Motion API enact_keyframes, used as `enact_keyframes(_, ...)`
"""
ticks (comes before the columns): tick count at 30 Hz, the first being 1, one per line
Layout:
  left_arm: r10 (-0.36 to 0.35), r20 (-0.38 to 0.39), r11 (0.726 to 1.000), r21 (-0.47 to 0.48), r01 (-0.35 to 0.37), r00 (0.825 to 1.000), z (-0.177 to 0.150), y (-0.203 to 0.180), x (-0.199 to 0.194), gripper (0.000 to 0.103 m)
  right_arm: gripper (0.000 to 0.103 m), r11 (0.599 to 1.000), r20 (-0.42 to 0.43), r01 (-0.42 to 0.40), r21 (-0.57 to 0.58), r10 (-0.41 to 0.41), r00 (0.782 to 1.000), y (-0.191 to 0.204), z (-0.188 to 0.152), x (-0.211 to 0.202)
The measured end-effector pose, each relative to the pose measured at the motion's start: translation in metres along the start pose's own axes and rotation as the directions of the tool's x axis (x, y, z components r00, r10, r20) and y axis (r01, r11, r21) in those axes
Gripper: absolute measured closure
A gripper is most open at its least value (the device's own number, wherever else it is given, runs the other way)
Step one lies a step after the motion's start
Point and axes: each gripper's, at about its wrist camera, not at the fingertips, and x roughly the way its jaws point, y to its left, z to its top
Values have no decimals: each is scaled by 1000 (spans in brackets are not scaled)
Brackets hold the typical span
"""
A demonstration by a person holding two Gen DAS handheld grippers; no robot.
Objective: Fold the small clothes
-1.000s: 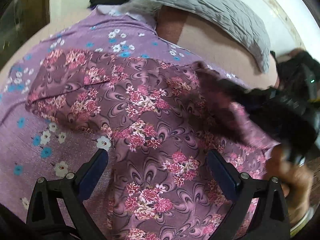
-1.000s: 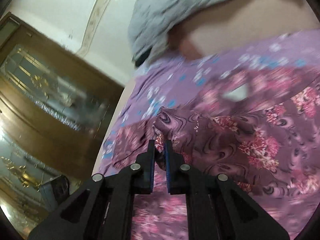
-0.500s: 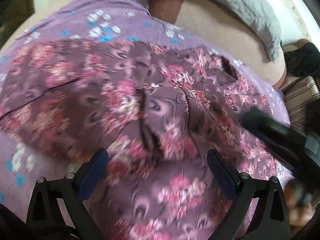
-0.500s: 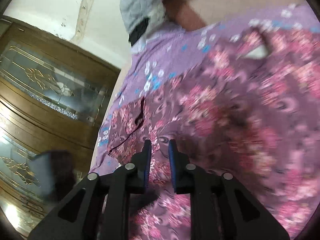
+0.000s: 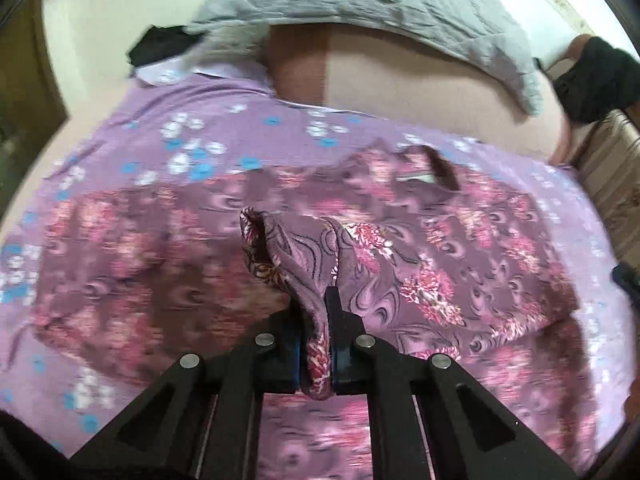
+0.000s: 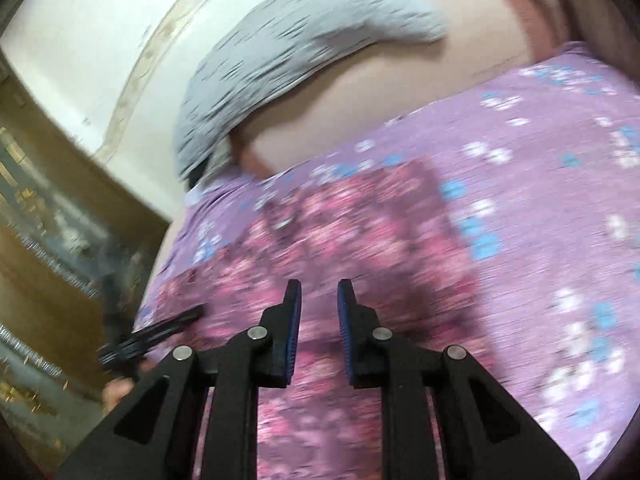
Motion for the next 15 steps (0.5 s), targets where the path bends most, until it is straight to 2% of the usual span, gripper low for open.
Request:
enact_keyframes(2, -16, -28, 1000, -13, 16, 999, -2, 9, 9, 95, 81, 999, 4, 41, 22, -41, 999, -13, 5, 4)
enact_keyframes(4, -19, -30, 1000, 6, 19, 999, -2, 6, 11, 95, 70, 996, -20, 80, 42, -79, 997, -26, 11, 14)
enact_keyframes(5, -13, -24, 1000, 17, 14, 1000, -2, 2, 11, 95, 59, 995, -33, 96, 37, -95, 995, -30, 15, 21)
enact_keyframes(6, -8, -19, 1000, 22, 8, 1000, -2, -1, 10, 95, 54, 994, -41, 108, 25, -106, 993, -31, 18, 28)
enact_keyframes(15, 22, -46, 998, -65, -25, 999, -24, 23, -1, 95, 52, 984, -148, 176, -24, -177, 973, -41, 40, 101)
